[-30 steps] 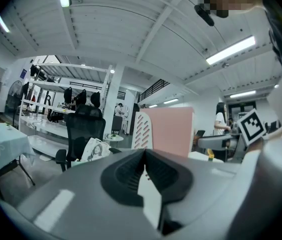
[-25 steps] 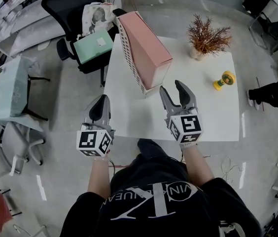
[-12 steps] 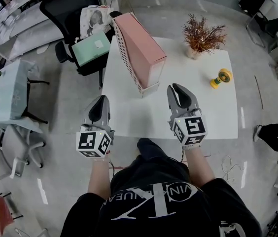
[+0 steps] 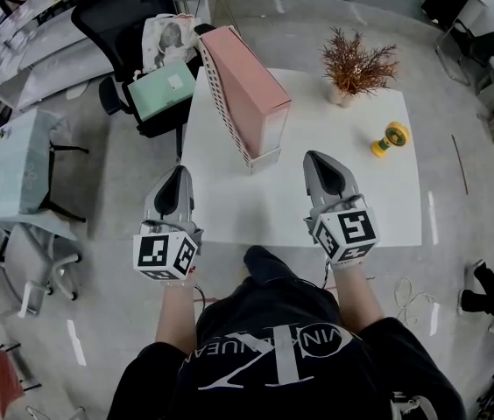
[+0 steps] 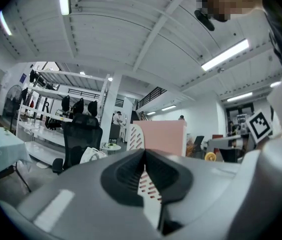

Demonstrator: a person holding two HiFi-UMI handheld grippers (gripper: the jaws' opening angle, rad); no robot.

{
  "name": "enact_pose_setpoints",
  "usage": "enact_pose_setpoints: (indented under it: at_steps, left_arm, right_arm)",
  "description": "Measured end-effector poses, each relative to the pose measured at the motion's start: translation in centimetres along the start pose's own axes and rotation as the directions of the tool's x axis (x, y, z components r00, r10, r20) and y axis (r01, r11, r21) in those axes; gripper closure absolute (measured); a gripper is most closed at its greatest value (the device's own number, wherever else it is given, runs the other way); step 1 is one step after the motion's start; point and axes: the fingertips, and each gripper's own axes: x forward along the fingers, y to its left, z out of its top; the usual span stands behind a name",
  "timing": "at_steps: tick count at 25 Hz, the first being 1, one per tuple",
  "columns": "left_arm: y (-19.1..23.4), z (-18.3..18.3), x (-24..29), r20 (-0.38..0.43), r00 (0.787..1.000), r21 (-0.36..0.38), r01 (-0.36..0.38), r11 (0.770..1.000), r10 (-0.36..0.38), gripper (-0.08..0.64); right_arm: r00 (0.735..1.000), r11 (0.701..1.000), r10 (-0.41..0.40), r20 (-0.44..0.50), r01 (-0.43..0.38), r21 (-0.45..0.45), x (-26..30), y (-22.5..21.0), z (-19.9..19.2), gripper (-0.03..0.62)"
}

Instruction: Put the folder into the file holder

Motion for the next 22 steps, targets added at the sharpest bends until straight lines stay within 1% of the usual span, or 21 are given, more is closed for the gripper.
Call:
enact_pose_setpoints:
  at_steps: [3,5,10,16,22]
  left_arm:
    - [-0.3,0.8,-0.1,0.014,1.0,0.031,-0.001,1.0,0.001,0.56]
    - [-0.4,1.4,0.0,0.022,1.0,0.033,-0.001,0.999,0.001,0.56]
    - [-0.1,2.7,0.0,0.048,0.999,0.037,-0.017,0.999,0.015,0.56]
    - [0.0,3.4,-0.1,0.065,0.998,0.046,-0.029,0.999,0.026,0.56]
    - [-0.1,3.5,-0.2,0.061,0.998,0.04,-0.026,0.999,0.023,0.56]
  right_arm:
    - [1.0,0.999,0.026,0.014,-0.026,0.028,-0.5,0.0,0.7,0.586]
    - [0.999,0.998,0.047,0.026,-0.048,0.038,-0.9,-0.1,1.3,0.586]
    - [0.997,0.997,0.06,0.044,-0.062,0.037,-1.7,-1.0,2.3,0.586]
    - [0.996,0.997,0.075,0.049,-0.077,0.029,-2.4,-1.0,2.3,0.586]
    - [0.994,0.995,0.096,0.048,-0.096,0.013,-1.8,-0.9,2.8,0.586]
